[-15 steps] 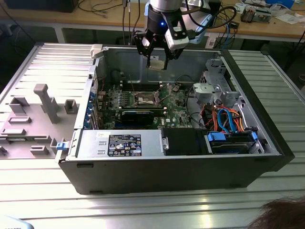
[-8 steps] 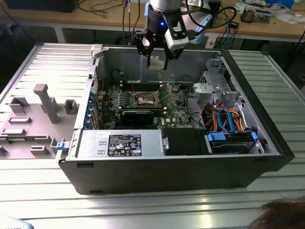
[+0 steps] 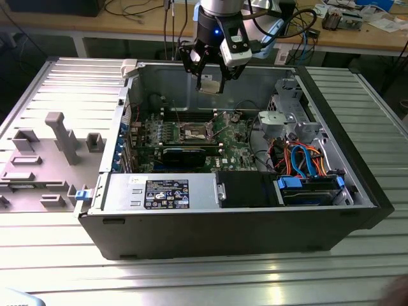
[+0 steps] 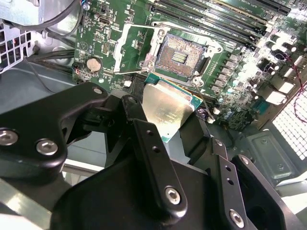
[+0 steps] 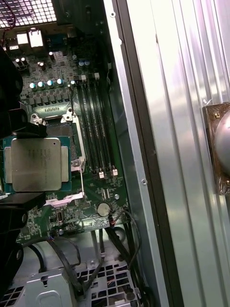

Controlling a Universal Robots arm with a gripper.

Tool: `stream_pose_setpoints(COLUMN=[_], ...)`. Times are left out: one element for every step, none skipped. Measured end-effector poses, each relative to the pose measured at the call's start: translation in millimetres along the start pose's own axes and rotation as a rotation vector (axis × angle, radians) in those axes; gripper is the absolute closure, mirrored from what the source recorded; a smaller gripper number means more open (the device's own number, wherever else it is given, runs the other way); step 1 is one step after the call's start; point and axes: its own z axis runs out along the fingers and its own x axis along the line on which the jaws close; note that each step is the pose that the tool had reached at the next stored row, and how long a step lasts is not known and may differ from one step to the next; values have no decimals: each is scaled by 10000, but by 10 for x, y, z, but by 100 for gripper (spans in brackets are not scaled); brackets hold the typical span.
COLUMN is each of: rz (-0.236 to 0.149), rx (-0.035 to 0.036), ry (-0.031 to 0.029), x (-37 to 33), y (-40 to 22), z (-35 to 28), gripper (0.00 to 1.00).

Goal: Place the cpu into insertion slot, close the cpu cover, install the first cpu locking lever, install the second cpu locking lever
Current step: 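Place the cpu into insertion slot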

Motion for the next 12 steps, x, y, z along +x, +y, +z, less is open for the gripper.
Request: stream_pose_setpoints(rz=[8,24,39,51,62,71,79,86,93,103,108,119], rx=[0,0,-1,-1,-1,-1,-1,-1,-2,-2,-2,-2], ry=[-1,-2,-3,-4,-5,-6,-7,-8,-8,-9,-10,-10], x=[0,0,0,0,0,0,0,0,0,0,0,0], y=[0,0,0,0,0,0,0,0,0,0,0,0], z=[0,0,0,0,0,0,0,0,0,0,0,0], gripper=[45,45,45,45,45,45,45,45,45,45,45,45])
